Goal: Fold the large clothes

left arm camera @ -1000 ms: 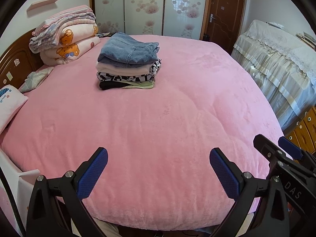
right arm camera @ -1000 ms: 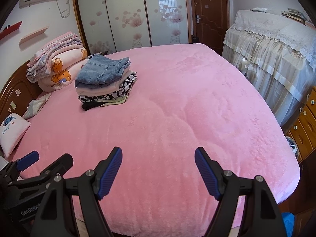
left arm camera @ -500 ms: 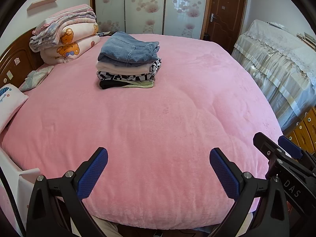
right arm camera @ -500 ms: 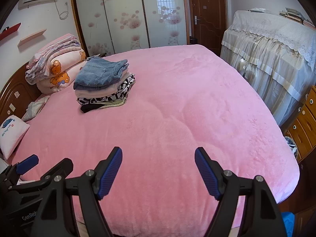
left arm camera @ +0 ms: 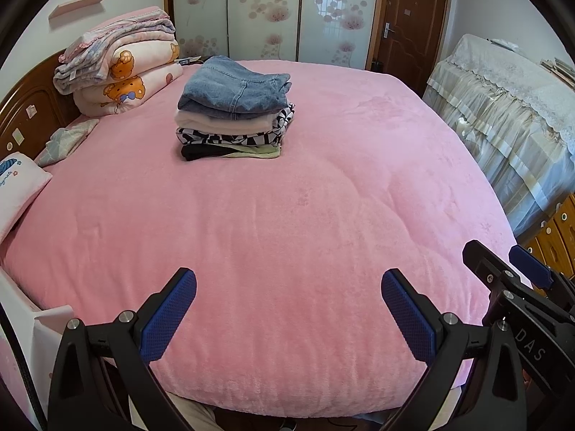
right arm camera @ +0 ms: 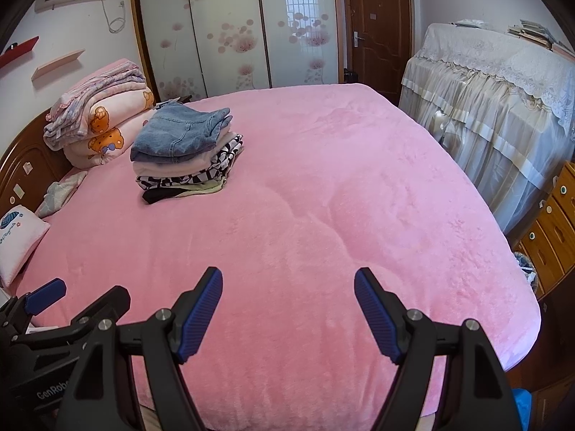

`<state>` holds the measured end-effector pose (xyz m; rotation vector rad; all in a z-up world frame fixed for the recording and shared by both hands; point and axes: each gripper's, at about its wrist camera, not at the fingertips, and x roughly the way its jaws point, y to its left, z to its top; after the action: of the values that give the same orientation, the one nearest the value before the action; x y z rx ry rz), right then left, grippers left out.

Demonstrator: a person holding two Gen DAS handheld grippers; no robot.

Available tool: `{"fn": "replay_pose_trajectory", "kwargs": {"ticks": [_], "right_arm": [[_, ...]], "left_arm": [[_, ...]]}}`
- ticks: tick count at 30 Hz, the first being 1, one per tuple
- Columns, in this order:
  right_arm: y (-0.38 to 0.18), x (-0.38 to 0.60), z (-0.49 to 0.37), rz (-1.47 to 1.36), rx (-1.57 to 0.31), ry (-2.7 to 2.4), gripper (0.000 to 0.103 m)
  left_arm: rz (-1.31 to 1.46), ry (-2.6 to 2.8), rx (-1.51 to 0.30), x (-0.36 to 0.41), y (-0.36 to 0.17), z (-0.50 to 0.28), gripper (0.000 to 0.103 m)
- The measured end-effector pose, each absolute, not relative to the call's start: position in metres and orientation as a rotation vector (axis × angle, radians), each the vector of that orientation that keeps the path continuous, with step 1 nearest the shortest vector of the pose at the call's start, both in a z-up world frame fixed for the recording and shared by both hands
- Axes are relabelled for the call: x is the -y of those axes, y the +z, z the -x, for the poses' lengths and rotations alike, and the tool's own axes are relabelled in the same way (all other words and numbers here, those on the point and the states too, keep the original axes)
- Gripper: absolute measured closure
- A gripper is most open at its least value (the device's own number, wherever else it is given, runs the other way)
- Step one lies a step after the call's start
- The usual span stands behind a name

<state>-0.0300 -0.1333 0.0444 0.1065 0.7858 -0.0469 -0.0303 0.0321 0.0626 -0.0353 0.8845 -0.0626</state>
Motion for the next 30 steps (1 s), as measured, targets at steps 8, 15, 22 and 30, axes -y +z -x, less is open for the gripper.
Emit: {"fn": "replay_pose_trajectory", "kwargs": {"ticks": [8,15,22,30], "right_arm": [[0.04,0.132,0.029,-0.093,-0.793,-0.037,0.027],[0.039,0.131,0.029,-0.09,-0.793,-0.042,0.026],[0.038,0.131,0.03,-0.085,-0.792,-0.036,0.018],[0.034,0.136,0.03,-0.093,-0.799,-0.04,0.017]], "left_arm": [[0.039,-0.046,-0.896,-0.033,0.06,0.027,0.001],[0.043,-0.033,-0.899,-0.035,0.058,0.026,0.001],[0.047,-0.016,-0.906,-0.038,0.055,0.024,0.001],[0.047,-0.011,-0.91,-0.039,0.053,0.023,0.001]]}}
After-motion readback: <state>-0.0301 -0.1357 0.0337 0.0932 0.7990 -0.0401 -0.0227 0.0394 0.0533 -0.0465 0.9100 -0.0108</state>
